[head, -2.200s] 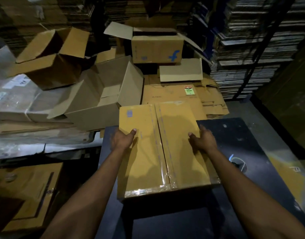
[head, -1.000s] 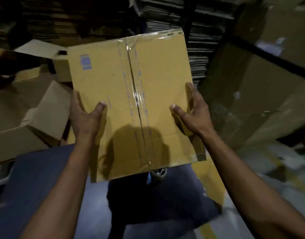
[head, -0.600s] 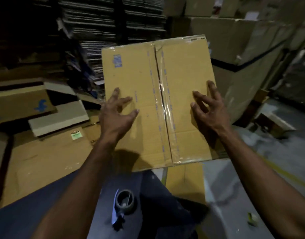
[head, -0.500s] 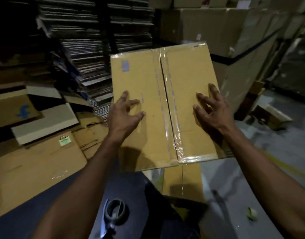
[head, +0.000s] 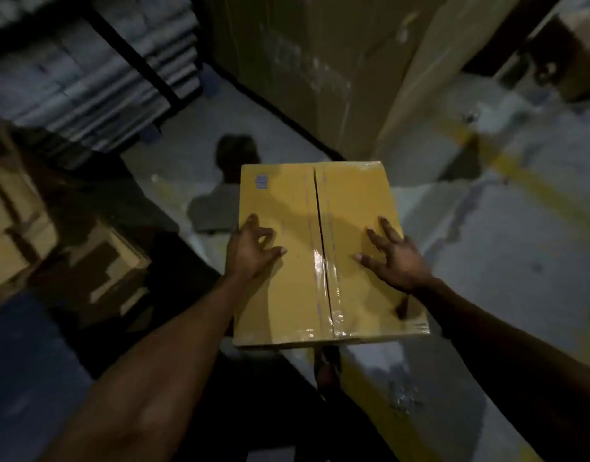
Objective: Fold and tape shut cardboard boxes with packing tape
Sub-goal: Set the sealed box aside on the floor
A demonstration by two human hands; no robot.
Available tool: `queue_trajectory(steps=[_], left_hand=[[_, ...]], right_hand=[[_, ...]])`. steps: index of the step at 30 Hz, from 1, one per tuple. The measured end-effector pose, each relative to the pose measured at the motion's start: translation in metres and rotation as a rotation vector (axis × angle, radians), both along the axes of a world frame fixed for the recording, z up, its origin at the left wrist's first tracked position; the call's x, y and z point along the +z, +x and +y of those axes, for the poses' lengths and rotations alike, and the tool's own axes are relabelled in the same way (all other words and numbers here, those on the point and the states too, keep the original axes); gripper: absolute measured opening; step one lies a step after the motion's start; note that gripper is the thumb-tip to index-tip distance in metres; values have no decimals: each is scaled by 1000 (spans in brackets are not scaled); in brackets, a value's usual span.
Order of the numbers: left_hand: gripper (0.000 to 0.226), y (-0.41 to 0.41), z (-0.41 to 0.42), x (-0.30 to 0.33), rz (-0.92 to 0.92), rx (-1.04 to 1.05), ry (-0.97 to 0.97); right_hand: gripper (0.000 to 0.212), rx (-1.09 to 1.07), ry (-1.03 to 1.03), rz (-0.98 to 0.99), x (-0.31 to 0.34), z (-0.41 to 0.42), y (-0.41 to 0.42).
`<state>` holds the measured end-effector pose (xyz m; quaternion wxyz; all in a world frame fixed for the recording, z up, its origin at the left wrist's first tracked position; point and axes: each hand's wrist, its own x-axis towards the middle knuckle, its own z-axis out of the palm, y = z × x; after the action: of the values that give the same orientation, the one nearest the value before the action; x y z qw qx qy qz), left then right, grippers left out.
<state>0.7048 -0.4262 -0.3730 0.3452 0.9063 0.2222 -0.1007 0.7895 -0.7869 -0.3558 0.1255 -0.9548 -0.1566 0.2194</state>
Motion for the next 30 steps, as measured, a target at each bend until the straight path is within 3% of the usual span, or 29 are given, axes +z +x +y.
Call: queue_trajectory(steps=[4,6,8,12,15,19,24,27,30], left_hand=[[84,33,-6,-106,32,-74,82],[75,48,-6,-147,-32,-103,80],[69,58,-11,-197,-51,-206,197],[99,33,-43,-310,209,-570,351],[111,-2,-70,-351,103,-555,444],[111,-5,-69,-354,71,-536,466],[101,8,-71,-314,307,-570,405],[86,-2,-68,-268,445,-582,246],[75,-27,-66,-194,464,-469,96]], right_hand=[[96,-5,-15,38,-121,-7,26],[94,-45,-42,78,-171,-5,43],[92,-29,-86,61,-227,-5,54],[95,122,-206,80,-325,1,43],[108,139,-204,-25,-356,1,20],[111,177,-163,-73,-351,-2,22],[100,164,-320,52,-324,10,18],[92,187,-357,173,-274,23,6],[79,216,-332,150,-201,33,-15]])
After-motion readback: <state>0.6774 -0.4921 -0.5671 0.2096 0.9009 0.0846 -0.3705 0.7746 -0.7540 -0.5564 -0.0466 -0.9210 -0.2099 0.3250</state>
